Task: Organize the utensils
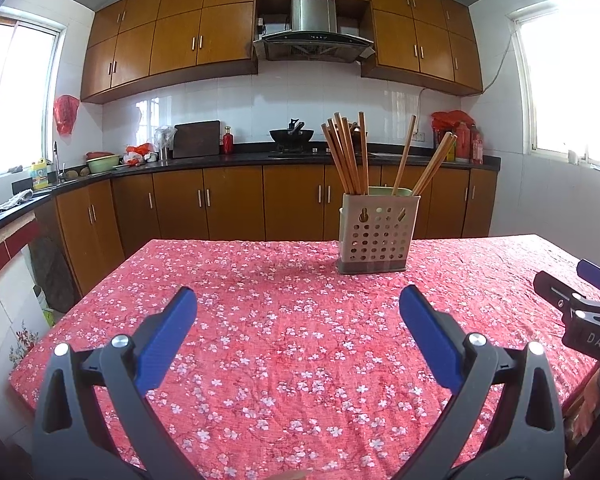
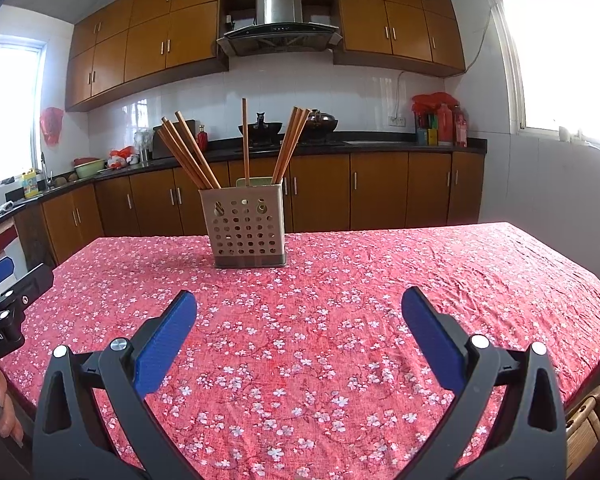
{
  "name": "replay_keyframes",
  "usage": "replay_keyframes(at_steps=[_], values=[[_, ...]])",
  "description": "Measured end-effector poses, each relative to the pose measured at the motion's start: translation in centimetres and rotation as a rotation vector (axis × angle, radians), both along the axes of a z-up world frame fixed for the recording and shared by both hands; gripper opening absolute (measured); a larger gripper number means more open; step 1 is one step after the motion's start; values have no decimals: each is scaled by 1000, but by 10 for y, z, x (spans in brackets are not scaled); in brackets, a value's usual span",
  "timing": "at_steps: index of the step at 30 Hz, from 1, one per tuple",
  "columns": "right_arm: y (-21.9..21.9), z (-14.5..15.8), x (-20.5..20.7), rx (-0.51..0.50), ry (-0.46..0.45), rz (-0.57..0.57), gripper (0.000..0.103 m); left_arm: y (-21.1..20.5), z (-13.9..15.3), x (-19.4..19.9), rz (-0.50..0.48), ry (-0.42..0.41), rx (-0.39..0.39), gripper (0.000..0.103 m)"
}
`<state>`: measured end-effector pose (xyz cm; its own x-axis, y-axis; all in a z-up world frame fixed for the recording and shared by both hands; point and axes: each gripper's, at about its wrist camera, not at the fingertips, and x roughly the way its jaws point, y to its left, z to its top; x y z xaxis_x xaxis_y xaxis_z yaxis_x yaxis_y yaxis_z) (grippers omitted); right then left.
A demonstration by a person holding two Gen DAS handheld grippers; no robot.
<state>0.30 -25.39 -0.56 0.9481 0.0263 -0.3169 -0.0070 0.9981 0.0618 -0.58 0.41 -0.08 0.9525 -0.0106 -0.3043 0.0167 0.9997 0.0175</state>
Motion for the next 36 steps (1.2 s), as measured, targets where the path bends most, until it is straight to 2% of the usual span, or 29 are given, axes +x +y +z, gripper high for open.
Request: replay_keyframes(at_steps=[36], values=[[1,-5,4,7,12,3,101,0,-3,2,-1,10,0,99]])
